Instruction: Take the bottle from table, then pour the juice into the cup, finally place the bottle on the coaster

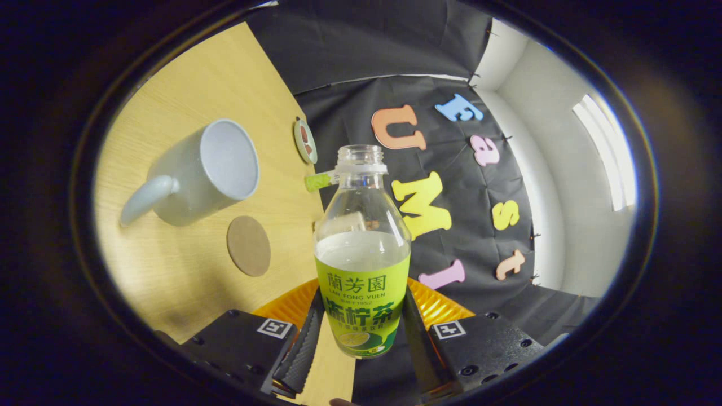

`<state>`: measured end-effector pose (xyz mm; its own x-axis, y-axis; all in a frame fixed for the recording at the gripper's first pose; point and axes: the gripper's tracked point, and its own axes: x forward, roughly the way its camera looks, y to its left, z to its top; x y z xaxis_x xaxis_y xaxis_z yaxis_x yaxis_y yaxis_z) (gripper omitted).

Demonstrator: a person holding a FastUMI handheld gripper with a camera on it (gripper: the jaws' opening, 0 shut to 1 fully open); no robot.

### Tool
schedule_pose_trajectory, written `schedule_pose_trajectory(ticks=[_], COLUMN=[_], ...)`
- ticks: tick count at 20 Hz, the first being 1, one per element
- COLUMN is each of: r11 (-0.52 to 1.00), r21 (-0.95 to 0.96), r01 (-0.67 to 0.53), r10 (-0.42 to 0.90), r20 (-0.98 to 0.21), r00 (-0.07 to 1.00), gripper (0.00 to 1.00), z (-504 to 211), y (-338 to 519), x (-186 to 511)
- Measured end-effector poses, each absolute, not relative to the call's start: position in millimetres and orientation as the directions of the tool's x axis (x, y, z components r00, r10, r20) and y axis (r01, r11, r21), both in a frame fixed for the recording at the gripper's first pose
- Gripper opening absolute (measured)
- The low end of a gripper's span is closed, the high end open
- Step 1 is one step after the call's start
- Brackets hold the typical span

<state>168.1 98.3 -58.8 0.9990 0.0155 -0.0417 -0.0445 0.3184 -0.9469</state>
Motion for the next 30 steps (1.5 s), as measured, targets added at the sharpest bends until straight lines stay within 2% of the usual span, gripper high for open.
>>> schedule_pose_trajectory(ticks=[15,30], r11=[0.08,-0.026], r21=[-0.995,-0.995], r01=[0.063,0.098], r10=[0.037,0.033], r20=[0.066,0.098], r00=[0.997,0.995], gripper=[0.76,0.76], z=[-41.7,-21.7], y=[105.7,103.7], x=[168.1,177.3])
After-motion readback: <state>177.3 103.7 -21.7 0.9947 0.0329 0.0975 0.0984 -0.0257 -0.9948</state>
